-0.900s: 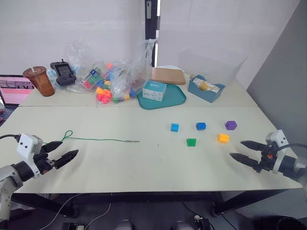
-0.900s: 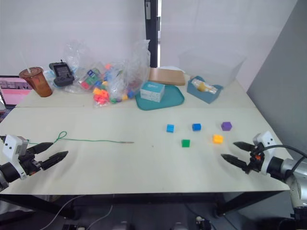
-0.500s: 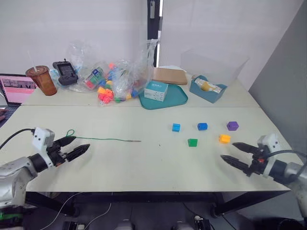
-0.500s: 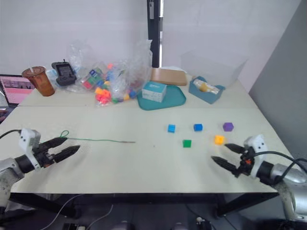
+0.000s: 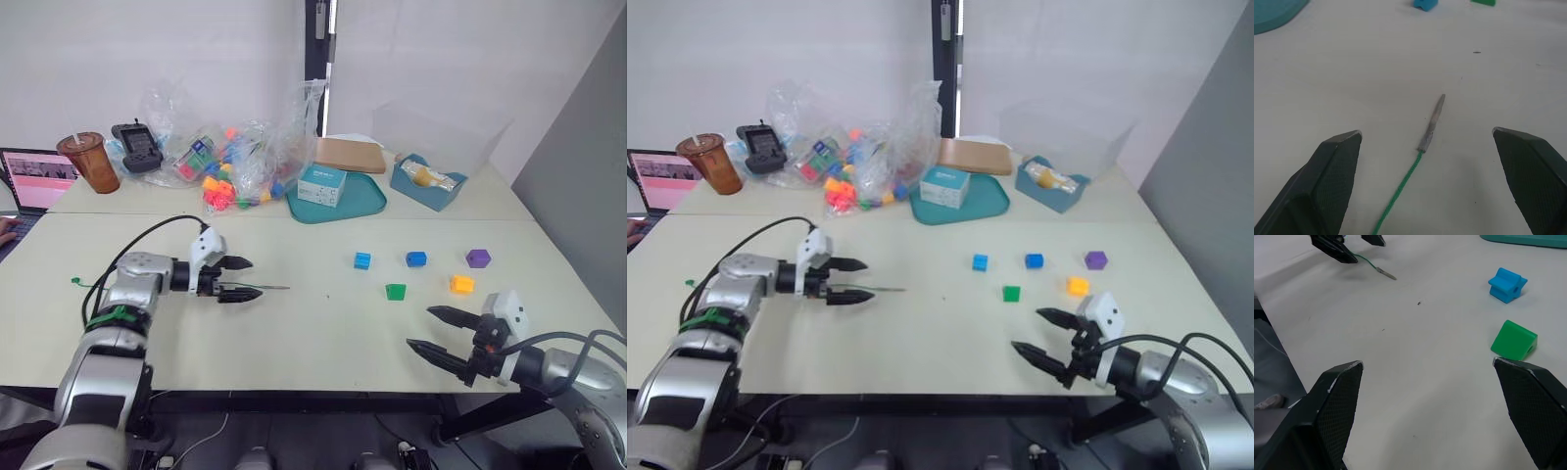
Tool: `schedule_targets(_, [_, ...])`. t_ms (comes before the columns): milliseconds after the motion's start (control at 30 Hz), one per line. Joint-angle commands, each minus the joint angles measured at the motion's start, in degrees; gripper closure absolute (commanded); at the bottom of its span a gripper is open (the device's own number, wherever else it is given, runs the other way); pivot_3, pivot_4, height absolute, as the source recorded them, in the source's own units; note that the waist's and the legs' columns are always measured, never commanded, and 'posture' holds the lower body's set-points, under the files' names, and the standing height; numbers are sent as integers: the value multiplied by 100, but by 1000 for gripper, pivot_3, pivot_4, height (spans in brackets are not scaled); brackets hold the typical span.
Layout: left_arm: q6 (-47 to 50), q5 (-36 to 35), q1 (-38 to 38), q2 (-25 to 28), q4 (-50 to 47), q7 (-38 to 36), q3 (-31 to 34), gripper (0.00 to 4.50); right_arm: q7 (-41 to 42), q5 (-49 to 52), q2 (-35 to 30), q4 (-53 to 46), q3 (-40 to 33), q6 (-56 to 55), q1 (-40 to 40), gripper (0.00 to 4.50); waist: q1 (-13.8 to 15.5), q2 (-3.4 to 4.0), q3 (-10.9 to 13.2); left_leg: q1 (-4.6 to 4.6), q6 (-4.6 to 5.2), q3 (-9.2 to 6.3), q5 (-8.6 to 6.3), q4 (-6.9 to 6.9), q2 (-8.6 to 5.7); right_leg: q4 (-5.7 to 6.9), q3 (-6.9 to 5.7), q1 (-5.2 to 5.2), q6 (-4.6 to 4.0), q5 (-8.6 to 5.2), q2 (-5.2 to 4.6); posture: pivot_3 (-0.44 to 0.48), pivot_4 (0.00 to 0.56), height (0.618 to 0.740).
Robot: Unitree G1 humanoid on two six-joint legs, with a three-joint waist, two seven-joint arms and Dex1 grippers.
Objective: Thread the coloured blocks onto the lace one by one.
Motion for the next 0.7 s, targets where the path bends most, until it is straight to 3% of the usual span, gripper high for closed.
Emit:
schedule_targets(33, [-448, 513, -208, -43, 578, -190, -245, 0, 133, -59, -216, -209, 3, -154, -58, 36, -27, 0, 0, 0, 1, 0, 0, 0, 0, 0, 0, 0, 0, 0, 0, 0, 150, 740])
schedule_targets(100, [-561, 755, -235, -101, 776, -112, -360, 0, 126, -2, -272, -233, -21, -128, -125, 36, -40, 0, 0, 0, 1, -2, -1, 0, 2, 2, -1, 0, 0, 0, 3, 0, 150, 740])
schedule_targets(200, [-324, 962, -242, -167, 977, -118, -438, 671, -3, 70, -315, -372, -158, -77, -203, 0, -41, 0, 0, 2, 1, -4, -1, 6, 2, 9, -1, 2, 1, -1, 2, 0, 150, 740])
schedule_targets(567, [19, 1074, -194, -140, 1054, -225, -340, 4363, -200, 24, -328, -400, -178, -143, -261, 0, -57, 1, -1, 16, 3, -4, -2, 7, 2, 13, 0, 17, 6, -4, 2, 0, 150, 740])
schedule_targets(700, [1, 1046, -251, -196, 1050, -91, -267, 4479, -222, 13, -311, -406, -134, -141, -288, 0, -57, 2, -2, 24, 4, -4, -2, 7, 2, 12, -1, 26, 6, -4, 2, 0, 150, 740])
